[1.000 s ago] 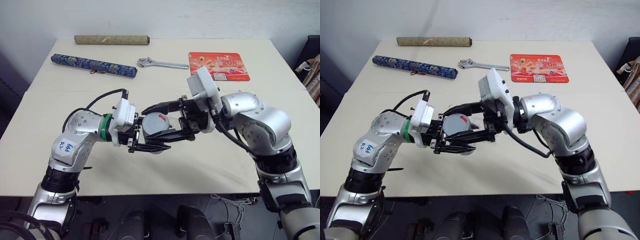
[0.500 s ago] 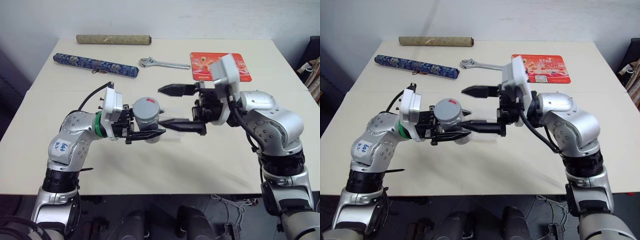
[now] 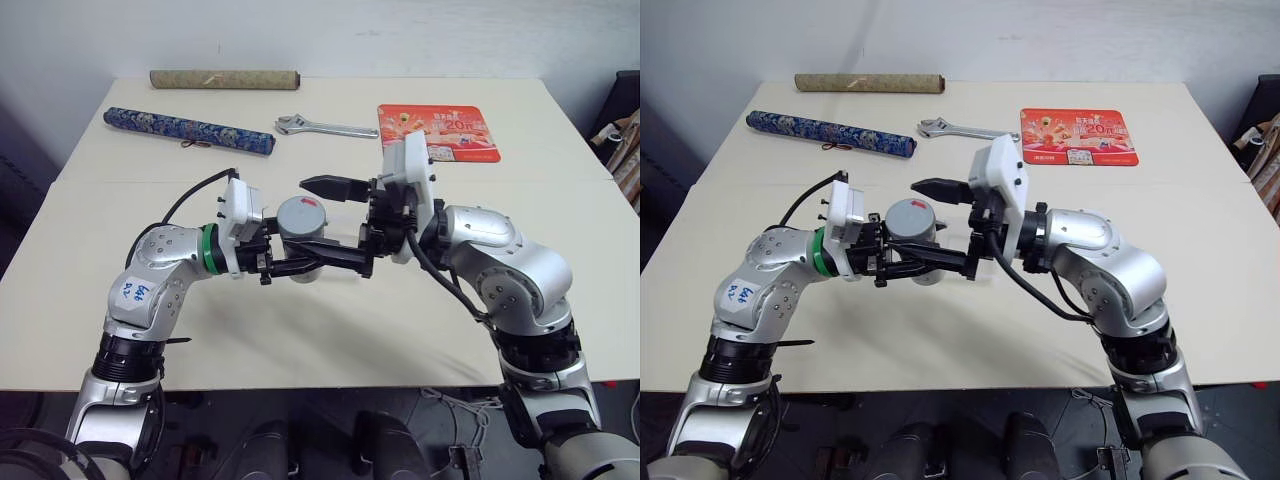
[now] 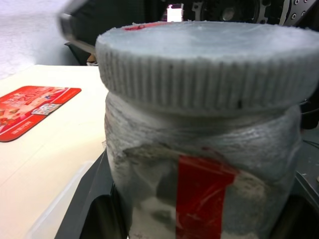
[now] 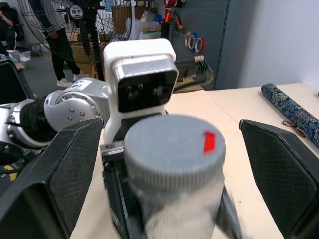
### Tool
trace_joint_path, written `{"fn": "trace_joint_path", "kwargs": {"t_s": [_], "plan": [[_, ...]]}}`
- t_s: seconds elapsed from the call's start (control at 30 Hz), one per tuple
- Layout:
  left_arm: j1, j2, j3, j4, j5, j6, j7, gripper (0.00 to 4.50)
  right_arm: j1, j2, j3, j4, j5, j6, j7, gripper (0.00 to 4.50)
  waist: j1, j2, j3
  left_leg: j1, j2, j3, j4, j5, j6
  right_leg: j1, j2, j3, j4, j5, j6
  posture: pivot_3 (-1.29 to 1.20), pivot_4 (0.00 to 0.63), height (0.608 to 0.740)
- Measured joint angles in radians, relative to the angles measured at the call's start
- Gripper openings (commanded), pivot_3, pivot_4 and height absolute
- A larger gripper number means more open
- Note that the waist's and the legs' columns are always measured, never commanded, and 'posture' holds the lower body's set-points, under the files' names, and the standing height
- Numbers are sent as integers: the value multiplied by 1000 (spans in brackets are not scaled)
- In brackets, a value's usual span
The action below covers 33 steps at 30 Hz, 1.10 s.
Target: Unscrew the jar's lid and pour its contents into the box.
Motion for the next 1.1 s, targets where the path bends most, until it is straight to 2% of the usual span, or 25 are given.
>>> {"fn": "trace_joint_path", "kwargs": {"t_s": [0.27, 0.47, 1.1], "plan": [[0, -2, -11, -5, 5, 1, 6, 2383, -27, 23, 17, 44, -55, -5, -9, 4477, 0, 0, 0, 0, 0, 0, 0, 0, 0, 0, 0, 0, 0, 0, 0, 0, 150, 740], [0, -3, -11, -9, 11, 2, 18, 2383, -52, 21, 17, 94, -67, -23, 45, 4477, 0, 0, 0, 0, 0, 0, 0, 0, 0, 0, 0, 0, 0, 0, 0, 0, 150, 740], [2, -5, -16, -12, 15, 3, 20, 2383, -1, -79, -37, 126, -16, -46, 179, 4477, 0, 0, 0, 0, 0, 0, 0, 0, 0, 0, 0, 0, 0, 0, 0, 0, 150, 740]]}}
